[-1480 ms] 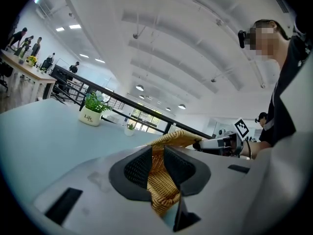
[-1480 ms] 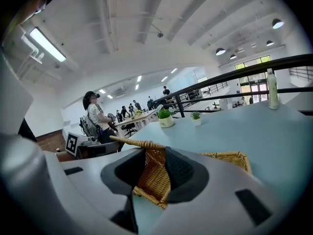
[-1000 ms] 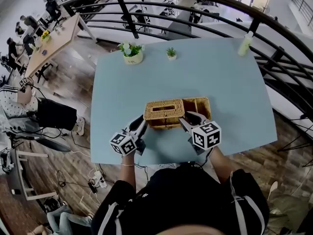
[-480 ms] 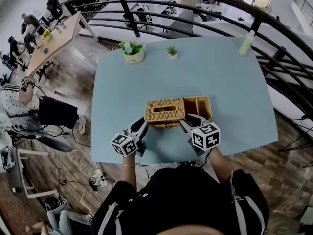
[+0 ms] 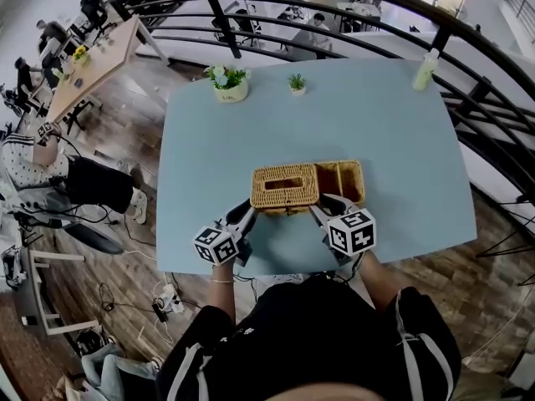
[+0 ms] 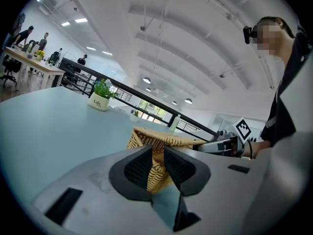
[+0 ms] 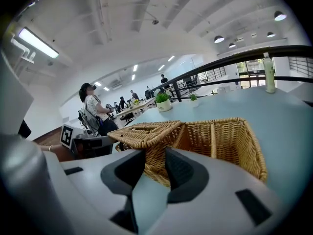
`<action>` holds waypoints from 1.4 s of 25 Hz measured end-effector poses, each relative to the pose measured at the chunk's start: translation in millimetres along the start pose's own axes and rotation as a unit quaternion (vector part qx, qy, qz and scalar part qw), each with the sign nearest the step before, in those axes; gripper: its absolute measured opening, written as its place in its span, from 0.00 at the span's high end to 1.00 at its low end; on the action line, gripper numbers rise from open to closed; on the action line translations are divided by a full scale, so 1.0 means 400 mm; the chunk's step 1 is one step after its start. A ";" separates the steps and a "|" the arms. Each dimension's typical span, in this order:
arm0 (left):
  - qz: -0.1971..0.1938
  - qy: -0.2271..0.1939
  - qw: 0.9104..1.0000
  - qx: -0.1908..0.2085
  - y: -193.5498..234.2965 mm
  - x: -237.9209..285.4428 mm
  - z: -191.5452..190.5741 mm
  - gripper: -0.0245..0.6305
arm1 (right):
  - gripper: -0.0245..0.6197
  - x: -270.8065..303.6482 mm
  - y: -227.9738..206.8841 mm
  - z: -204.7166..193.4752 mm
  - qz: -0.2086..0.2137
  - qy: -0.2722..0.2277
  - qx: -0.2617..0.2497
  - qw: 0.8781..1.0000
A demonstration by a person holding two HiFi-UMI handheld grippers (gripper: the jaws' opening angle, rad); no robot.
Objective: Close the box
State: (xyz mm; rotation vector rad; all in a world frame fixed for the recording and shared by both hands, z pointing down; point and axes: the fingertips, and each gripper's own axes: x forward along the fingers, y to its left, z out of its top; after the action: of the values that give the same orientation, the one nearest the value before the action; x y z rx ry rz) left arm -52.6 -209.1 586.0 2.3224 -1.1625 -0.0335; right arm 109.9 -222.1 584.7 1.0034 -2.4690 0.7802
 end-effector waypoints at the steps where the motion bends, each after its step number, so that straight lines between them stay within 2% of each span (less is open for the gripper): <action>1: 0.002 0.001 1.000 -0.003 0.003 -0.001 -0.005 0.88 | 0.77 0.002 -0.001 -0.004 -0.003 0.001 -0.002 1.000; 15: 0.015 0.009 1.000 -0.012 0.013 -0.008 -0.029 0.88 | 0.77 0.011 -0.009 -0.022 -0.027 0.020 -0.027 0.999; 35: 0.070 0.015 0.997 -0.033 0.017 -0.070 -0.068 0.88 | 0.76 -0.029 0.001 -0.025 -0.033 0.011 -0.030 0.999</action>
State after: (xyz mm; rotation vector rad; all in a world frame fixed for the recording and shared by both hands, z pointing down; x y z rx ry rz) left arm -68.4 -179.1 606.7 2.1714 -1.2860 0.0139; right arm 118.7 -209.7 586.5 1.0435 -2.4133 0.6877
